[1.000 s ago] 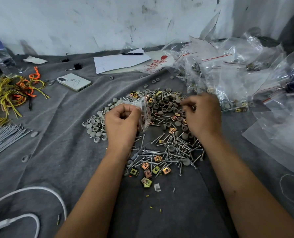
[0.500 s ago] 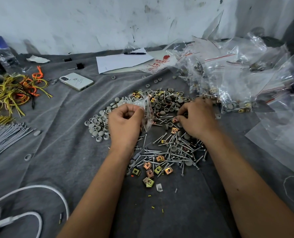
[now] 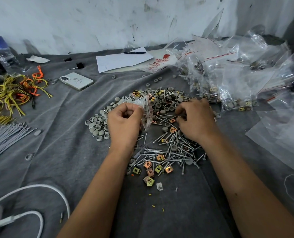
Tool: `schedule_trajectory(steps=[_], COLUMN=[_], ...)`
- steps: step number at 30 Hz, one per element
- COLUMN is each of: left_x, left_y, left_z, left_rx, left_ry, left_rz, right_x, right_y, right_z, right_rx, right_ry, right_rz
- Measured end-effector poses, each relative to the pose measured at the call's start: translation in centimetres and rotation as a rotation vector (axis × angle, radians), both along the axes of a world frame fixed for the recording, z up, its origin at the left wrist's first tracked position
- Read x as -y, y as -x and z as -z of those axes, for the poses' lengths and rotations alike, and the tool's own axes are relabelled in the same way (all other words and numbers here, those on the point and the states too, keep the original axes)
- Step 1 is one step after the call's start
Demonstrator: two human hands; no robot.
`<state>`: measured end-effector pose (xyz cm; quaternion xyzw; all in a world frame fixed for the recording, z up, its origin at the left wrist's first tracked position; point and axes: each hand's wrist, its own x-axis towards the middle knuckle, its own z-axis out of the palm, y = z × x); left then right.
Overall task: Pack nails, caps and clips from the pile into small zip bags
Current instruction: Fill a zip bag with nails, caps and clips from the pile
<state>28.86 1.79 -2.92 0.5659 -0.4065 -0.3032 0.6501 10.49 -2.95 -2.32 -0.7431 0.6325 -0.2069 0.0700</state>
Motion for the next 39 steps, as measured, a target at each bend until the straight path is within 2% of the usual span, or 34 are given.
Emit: schedule_trajectory(steps=[5, 14, 16, 18, 21, 23, 27, 32, 36, 39], left_x=[0.0, 0.0, 0.0, 0.1, 0.1, 0.2, 0.3, 0.2, 0.1, 0.1], left_y=[-0.1, -0.1, -0.2, -0.2, 0.0, 0.2, 0.3, 0.4, 0.1, 0.1], left_z=[-0.1, 0.0, 0.1, 0.2, 0.3, 0.3, 0.3, 0.0, -0.1, -0.2], left_rx=[-0.046, -0.025, -0.022, -0.017, 0.013, 0.023, 0.020, -0.018, -0.076, -0.088], left_ry=[0.018, 0.017, 0.014, 0.010, -0.003, -0.004, 0.016, 0.023, 0.010, 0.004], left_rz=[-0.035, -0.038, -0.030, -0.014, 0.016, 0.043, 0.053, 0.055, 0.058, 0.065], right_x=[0.6, 0.8, 0.4, 0.0, -1.0, -2.0, -2.7, -2.6, -2.5, -2.4], right_y=[0.0, -0.4, -0.5, -0.6, -1.4, -2.4, -3.9, -4.7, -5.2, -5.2], right_z=[0.5, 0.5, 0.4, 0.2, -0.6, -1.1, -0.4, 0.2, 0.5, 0.7], right_rx=[-0.105, -0.139, -0.083, 0.052, 0.385, 0.440, 0.320, 0.293, 0.208, 0.218], right_ry=[-0.002, -0.019, 0.011, 0.095, 0.234, 0.317, 0.350, 0.421, 0.391, 0.389], right_rz=[0.116, 0.091, 0.082, 0.034, -0.156, -0.315, -0.456, -0.343, -0.295, -0.270])
